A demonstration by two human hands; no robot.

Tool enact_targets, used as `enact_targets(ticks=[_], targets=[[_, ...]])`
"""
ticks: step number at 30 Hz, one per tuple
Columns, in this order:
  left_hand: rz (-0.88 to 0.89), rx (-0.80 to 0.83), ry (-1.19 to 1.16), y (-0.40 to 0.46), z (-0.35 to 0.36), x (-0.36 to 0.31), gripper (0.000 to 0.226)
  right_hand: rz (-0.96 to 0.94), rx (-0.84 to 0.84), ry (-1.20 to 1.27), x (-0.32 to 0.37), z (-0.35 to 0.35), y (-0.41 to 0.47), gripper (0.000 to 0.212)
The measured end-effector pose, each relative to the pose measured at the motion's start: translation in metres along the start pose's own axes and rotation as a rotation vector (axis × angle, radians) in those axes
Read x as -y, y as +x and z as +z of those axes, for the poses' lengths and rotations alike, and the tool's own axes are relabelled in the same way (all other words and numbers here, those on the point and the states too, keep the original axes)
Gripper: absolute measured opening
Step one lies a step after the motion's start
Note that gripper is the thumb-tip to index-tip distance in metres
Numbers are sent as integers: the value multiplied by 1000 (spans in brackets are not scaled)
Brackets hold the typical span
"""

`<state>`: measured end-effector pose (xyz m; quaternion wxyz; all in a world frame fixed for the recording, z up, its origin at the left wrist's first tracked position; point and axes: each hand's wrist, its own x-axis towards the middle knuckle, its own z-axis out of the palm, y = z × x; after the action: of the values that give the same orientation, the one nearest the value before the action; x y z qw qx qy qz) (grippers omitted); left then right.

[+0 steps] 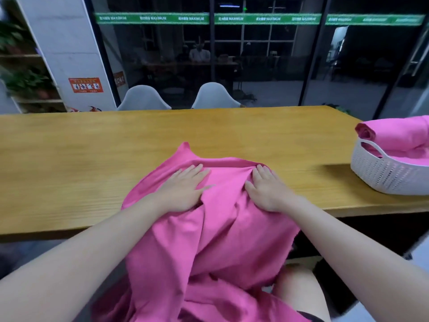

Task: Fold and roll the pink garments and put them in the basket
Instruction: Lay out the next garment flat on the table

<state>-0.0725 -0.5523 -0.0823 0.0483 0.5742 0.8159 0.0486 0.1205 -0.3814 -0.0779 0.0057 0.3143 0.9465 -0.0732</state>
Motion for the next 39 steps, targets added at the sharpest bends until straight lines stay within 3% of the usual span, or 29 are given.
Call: enact_targets(ticks=[3, 9, 16, 19, 22, 26, 29, 31, 33, 35, 39], targets=[[-54, -32, 1, 18, -6, 14, 74, -62, -66, 26, -2, 5, 23, 68], [-98, -30, -23, 67, -16, 53, 77, -211, -4, 41, -26, -10, 84, 74], [-84, -2, -32, 137, -30, 110, 72, -329, 28, 40, -52, -23, 185, 64], [-95, -4, -13, 173, -34, 129, 78, -365, 26, 17, -58, -33, 233, 58], [-135, -2, -3, 200, -33, 150, 104, -388, 29, -77, -52, -39, 277, 56], [-145, -58, -15, 220, -28, 166, 108, -415, -45, -265, -45, -46, 312, 55], [-139, -82, -53, 224, -24, 172, 102, -395, -213, -456, -34, -51, 307, 52], [-117, -139, -103, 221, -22, 172, 85, -316, -239, -492, -24, -48, 291, 36], [-87, -270, -134, 215, -23, 169, 64, -179, -217, -369, -11, -40, 273, 27], [-47, -424, -90, 208, -30, 159, 50, -55, -209, -205, -4, -37, 251, 31], [-58, -387, 55, 192, -43, 139, 54, 5, -38, -46, 0, -41, 203, 48]])
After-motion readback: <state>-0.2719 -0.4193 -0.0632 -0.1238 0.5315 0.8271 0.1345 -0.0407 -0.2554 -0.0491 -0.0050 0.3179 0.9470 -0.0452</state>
